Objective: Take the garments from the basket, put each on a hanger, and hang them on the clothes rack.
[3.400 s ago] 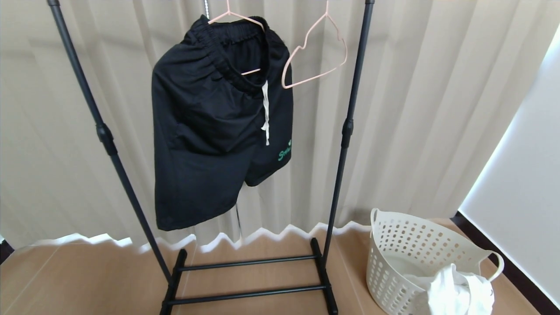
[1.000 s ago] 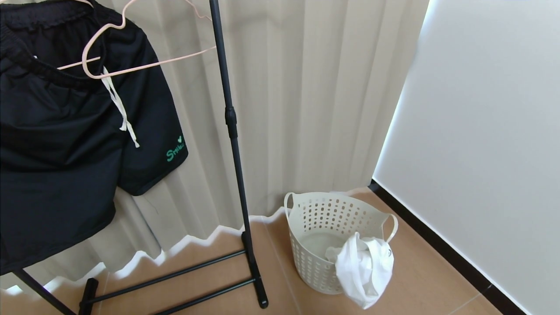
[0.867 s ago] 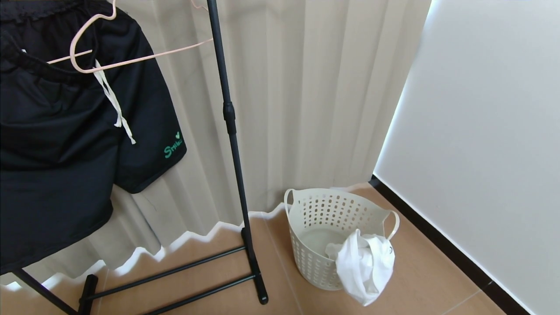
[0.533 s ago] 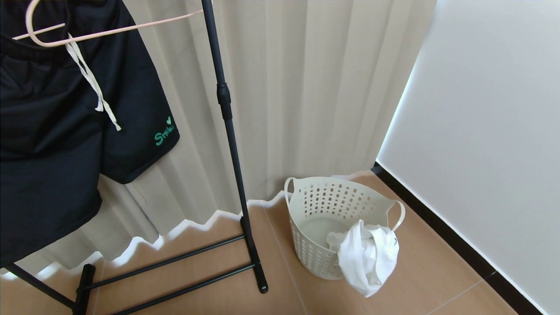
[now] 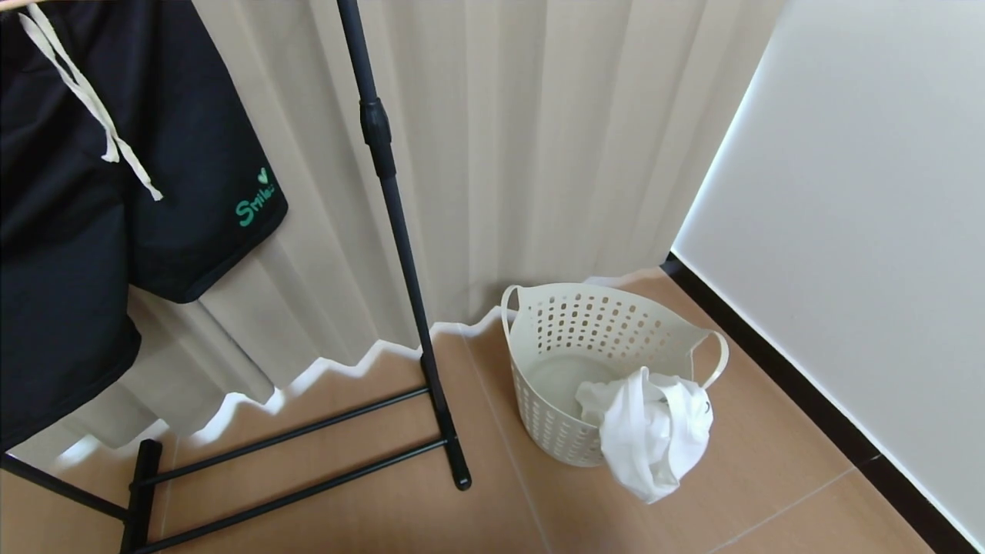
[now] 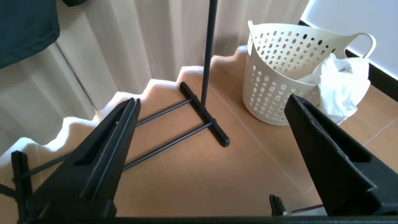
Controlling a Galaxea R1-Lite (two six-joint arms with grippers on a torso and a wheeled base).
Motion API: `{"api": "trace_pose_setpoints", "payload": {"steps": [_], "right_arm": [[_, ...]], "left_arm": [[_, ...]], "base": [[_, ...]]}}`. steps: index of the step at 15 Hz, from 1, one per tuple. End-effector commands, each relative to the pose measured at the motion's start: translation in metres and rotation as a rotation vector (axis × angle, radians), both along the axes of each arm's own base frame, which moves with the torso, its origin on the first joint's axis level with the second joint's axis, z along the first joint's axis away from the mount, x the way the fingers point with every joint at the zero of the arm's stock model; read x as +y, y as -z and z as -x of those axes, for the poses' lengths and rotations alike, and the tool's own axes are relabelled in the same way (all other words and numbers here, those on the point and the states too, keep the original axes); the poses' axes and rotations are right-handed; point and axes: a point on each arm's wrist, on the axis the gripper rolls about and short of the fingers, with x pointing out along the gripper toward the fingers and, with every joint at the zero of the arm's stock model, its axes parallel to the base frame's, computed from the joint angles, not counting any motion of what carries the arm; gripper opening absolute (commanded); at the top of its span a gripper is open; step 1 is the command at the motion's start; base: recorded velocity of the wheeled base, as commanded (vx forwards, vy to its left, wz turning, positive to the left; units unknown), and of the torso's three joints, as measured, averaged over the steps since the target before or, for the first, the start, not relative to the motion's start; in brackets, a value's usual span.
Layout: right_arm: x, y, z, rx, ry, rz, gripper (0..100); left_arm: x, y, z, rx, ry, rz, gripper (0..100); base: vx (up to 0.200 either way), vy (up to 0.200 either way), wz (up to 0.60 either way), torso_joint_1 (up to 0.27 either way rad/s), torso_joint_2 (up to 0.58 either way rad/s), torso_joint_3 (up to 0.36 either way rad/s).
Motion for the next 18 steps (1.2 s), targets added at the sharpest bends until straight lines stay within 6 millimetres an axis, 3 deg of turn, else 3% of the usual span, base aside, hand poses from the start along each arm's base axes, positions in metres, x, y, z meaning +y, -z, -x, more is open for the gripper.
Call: {"api": "trace_pose_setpoints", "payload": {"steps": [1, 18], "right_arm": [[0.0, 0.0, -0.0001, 0.001, -0.001, 0.0, 100], [0.0, 0.0004, -0.0002, 0.006, -0.002, 0.007, 100]], "left_arm": [[0.0, 0.0, -0.0001, 0.001, -0.001, 0.0, 100], [0.0, 0.0, -0.0001, 0.003, -0.003, 0.006, 100]], "base": [[0.0, 0.0, 0.0, 0.012, 0.01, -0.203], [0.0, 0.0, 0.0, 0.004, 0.0, -0.186]]}}
